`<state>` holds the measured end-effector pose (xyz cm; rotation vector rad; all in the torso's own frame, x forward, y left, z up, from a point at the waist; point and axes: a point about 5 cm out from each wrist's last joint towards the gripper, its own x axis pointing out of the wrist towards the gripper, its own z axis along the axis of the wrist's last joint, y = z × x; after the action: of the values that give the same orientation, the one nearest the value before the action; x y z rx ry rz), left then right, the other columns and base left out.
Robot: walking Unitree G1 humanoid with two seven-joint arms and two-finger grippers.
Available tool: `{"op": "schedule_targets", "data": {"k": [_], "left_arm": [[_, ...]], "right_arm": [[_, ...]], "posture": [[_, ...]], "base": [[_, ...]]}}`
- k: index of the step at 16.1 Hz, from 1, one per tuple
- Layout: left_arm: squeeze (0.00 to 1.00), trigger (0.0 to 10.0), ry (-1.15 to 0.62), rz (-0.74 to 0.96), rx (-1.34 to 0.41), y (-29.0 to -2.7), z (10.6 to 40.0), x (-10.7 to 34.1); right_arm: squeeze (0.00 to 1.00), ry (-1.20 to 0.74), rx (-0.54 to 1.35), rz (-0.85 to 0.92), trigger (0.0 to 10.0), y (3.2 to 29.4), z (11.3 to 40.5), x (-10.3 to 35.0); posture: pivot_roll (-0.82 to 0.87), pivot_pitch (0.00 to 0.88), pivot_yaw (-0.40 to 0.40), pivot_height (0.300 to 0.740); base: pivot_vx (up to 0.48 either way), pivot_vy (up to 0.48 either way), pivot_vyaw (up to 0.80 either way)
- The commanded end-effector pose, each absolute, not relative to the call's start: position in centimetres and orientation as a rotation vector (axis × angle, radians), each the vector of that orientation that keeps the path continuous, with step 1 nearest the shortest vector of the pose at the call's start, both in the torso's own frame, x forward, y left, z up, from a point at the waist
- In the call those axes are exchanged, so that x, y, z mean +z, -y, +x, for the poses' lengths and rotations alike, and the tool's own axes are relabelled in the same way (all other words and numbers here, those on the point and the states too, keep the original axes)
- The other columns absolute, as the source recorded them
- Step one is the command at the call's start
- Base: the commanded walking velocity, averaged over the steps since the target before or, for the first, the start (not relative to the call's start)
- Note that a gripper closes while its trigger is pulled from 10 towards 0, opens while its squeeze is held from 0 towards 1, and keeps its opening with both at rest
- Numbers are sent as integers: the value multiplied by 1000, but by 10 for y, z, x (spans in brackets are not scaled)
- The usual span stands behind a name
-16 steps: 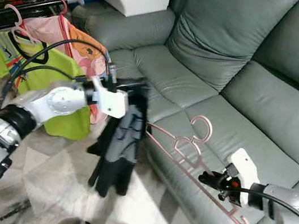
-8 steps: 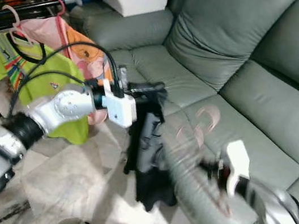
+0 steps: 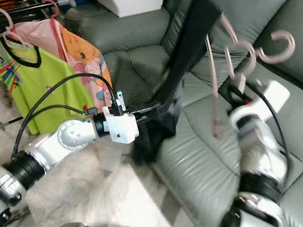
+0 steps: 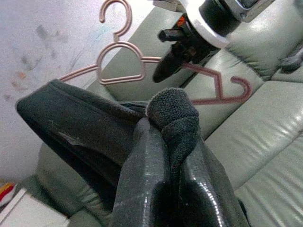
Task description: Hang hanger
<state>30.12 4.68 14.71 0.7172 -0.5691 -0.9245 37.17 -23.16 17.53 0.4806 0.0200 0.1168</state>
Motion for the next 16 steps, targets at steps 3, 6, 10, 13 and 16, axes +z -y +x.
{"op": "schedule_targets", "data": {"k": [3, 6, 10, 13, 16], "left_arm": [[0, 10000, 471, 781, -903, -41, 300, 126], [0, 10000, 439, 845, -823, -40, 311, 123], [0, 10000, 479, 852, -737, -44, 315, 132], [0, 10000, 540, 817, -626, -54, 315, 144], [0, 10000, 571, 817, -552, -67, 313, 149]], "right_arm": [[0, 124, 247, 658, 10000, 203, 391, 237], [0, 104, 777, 747, 10000, 119, 381, 285], [0, 176, 726, 635, 10000, 106, 375, 279], [0, 201, 529, 458, 10000, 131, 370, 252], [0, 236, 461, 160, 10000, 144, 359, 232]], "posture": [[-58, 38, 44, 740], [-72, 26, 47, 740], [-51, 22, 27, 740], [-51, 25, 19, 740], [-57, 23, 14, 740]], "base": [[0, 0, 0], [0, 0, 0], [0, 0, 0], [0, 0, 0], [0, 0, 0]]}}
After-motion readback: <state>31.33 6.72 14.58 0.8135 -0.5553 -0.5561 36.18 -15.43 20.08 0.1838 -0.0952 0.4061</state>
